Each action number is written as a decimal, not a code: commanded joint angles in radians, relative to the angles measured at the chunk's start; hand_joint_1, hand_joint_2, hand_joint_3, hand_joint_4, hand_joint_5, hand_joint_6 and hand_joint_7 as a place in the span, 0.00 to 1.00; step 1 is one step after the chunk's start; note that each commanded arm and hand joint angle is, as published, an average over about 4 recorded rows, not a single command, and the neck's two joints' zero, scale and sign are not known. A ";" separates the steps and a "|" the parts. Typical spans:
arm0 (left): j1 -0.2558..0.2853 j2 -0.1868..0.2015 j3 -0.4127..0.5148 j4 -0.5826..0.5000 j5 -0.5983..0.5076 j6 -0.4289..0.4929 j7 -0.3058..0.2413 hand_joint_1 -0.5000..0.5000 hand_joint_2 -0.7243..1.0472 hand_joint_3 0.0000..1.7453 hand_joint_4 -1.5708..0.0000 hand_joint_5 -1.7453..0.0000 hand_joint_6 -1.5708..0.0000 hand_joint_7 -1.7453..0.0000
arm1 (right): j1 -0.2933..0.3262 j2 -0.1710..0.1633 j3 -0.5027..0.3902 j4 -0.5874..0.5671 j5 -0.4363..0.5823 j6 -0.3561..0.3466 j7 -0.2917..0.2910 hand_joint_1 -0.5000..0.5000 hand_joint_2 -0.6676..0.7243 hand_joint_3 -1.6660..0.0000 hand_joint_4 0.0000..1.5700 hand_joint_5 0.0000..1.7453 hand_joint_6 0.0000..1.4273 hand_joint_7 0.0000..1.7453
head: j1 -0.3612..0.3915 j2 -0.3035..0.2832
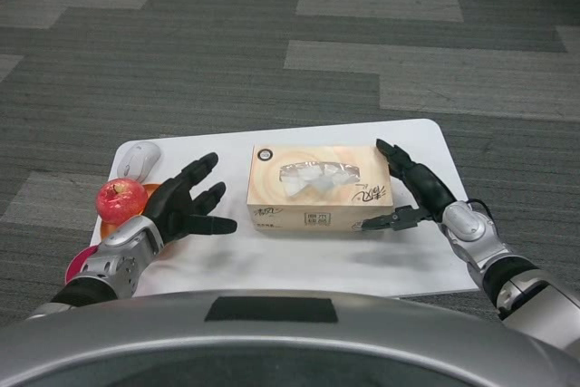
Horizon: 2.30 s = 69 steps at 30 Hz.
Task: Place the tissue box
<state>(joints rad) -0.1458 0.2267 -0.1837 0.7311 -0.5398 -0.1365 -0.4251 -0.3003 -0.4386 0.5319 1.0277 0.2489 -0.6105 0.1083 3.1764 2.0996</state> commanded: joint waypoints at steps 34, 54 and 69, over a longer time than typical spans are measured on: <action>0.002 0.013 0.023 -0.044 0.001 -0.008 -0.006 1.00 1.00 0.06 1.00 1.00 1.00 1.00 | 0.051 -0.043 -0.135 -0.165 -0.005 0.003 0.001 0.17 0.48 1.00 0.00 0.33 0.00 0.00 | 0.001 0.015; 0.002 0.013 0.037 -0.060 0.007 -0.019 -0.006 1.00 1.00 0.06 1.00 1.00 1.00 1.00 | 0.084 -0.069 -0.265 -0.370 -0.005 0.005 0.001 0.08 0.55 1.00 0.00 0.33 0.00 0.00 | 0.004 0.025; 0.003 0.008 0.083 -0.167 0.007 -0.032 -0.006 1.00 1.00 0.09 1.00 1.00 1.00 1.00 | 0.094 -0.079 -0.332 -0.484 -0.002 0.007 -0.012 0.08 0.55 1.00 0.00 0.39 0.00 0.00 | 0.007 0.033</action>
<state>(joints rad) -0.1410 0.2285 -0.1168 0.5871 -0.5356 -0.1568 -0.4265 -0.2146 -0.5109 0.2129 0.5651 0.2409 -0.6026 0.1064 3.1834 2.1311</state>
